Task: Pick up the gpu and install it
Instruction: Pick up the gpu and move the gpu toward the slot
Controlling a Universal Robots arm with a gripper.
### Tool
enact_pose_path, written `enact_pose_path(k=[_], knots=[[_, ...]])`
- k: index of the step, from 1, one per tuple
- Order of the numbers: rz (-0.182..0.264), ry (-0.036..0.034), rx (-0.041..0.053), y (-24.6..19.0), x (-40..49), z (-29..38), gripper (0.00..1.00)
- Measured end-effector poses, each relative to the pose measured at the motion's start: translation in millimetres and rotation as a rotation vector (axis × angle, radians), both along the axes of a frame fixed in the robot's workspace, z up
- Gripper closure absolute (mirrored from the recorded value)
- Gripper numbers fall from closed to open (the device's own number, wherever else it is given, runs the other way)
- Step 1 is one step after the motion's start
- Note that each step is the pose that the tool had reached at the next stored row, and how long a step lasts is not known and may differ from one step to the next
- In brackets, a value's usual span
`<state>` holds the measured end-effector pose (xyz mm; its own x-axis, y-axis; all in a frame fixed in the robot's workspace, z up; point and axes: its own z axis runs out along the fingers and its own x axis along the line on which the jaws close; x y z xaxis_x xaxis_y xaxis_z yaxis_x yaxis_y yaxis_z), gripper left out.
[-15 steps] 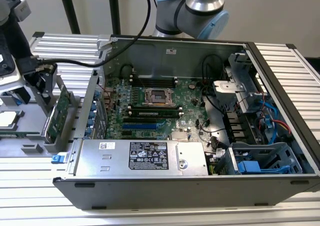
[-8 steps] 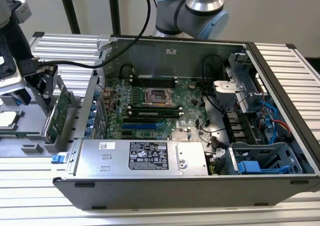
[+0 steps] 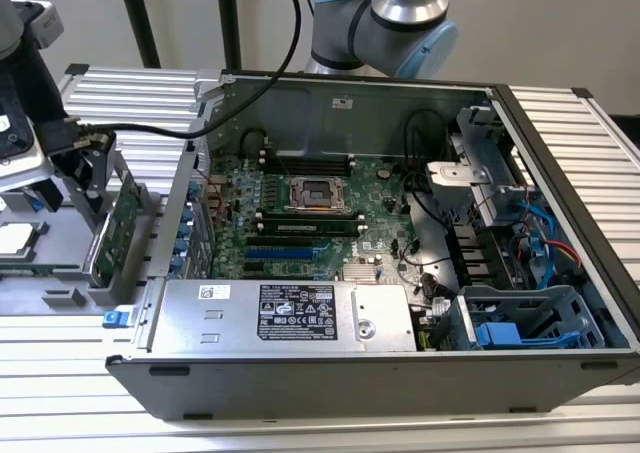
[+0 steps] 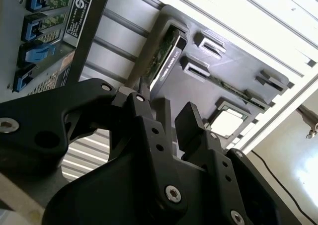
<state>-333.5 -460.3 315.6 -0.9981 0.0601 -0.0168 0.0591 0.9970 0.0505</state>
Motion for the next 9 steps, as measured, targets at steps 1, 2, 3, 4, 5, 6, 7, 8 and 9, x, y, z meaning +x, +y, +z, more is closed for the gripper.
enact_pose_path(k=[1,2,3,4,5,6,7,8,9], knots=[[0.0,0.0001,-0.0001,0.0,0.0,-0.3,0.0],[0.0,0.0001,0.0,0.0,0.0,-0.6,0.0],[0.0,0.0,0.0,0.0,0.0,-1.0,0.0],[0.0,0.0,-0.0001,0.0,0.0,-1.4,0.0],[0.0,0.0001,-0.0001,0.0,0.0,-1.8,0.0],[0.0,0.0001,-0.0001,0.0,0.0,-2.2,0.0],[0.0,0.0,-0.0001,0.0,0.0,-2.7,0.0],[0.0,0.0,0.0,0.0,0.0,-3.2,0.0],[0.0,0.0001,0.0,0.0,0.0,-3.6,0.0]])
